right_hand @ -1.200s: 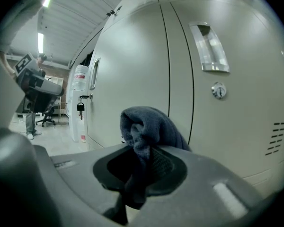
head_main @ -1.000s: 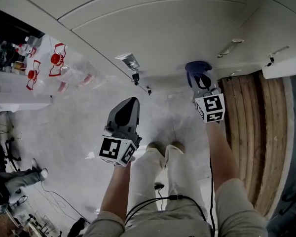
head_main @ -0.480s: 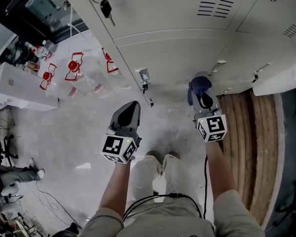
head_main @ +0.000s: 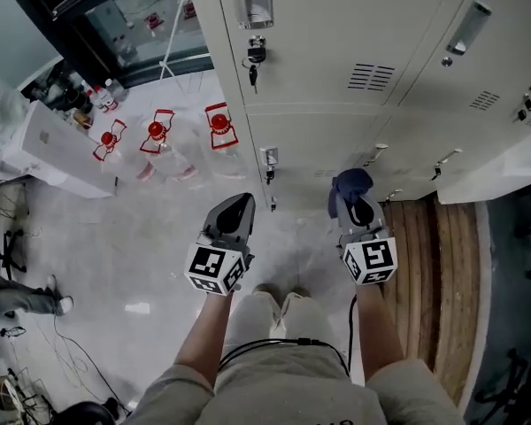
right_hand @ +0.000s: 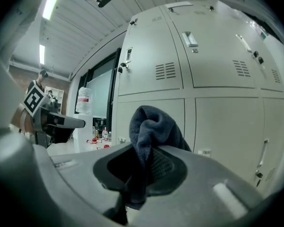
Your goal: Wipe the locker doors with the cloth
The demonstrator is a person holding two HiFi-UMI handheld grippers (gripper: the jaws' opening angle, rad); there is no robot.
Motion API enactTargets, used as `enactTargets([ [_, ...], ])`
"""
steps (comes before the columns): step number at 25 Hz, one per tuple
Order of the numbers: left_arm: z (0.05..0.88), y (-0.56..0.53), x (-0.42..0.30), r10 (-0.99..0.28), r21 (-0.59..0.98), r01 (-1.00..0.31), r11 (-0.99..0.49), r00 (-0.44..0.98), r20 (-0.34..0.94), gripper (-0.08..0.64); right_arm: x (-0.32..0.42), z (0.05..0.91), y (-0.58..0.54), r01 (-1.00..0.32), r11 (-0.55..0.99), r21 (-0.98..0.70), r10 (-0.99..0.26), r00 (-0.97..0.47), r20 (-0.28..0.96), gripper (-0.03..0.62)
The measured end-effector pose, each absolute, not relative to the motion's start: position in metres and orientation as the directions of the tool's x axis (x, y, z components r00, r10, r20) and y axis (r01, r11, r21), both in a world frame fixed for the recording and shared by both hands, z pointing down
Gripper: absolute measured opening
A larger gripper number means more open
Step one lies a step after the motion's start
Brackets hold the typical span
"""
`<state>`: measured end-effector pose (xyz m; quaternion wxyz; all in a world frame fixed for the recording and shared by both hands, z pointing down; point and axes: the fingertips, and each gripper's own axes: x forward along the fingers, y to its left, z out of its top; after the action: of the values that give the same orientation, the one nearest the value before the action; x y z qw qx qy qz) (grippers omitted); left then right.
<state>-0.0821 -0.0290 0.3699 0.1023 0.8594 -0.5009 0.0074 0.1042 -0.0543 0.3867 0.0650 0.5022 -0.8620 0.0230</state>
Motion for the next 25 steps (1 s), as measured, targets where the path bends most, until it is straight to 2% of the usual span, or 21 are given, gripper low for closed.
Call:
enactTargets([
  [14, 0.278, -0.004, -0.078, -0.863, 0.2, -0.86, -0.469, 0.495, 0.101, -0.002, 0.089, 0.261, -0.012, -0.822, 0.569, 0.032, -0.821, -0.565, 0.086, 0.052],
  [25, 0.223, 0.004, -0.077, -0.862, 0.134, -0.858, -0.495, 0.505, 0.045, -0.002, 0.09, 0.219, 0.002, -0.82, 0.571, 0.028, -0.82, -0.57, 0.048, 0.052],
])
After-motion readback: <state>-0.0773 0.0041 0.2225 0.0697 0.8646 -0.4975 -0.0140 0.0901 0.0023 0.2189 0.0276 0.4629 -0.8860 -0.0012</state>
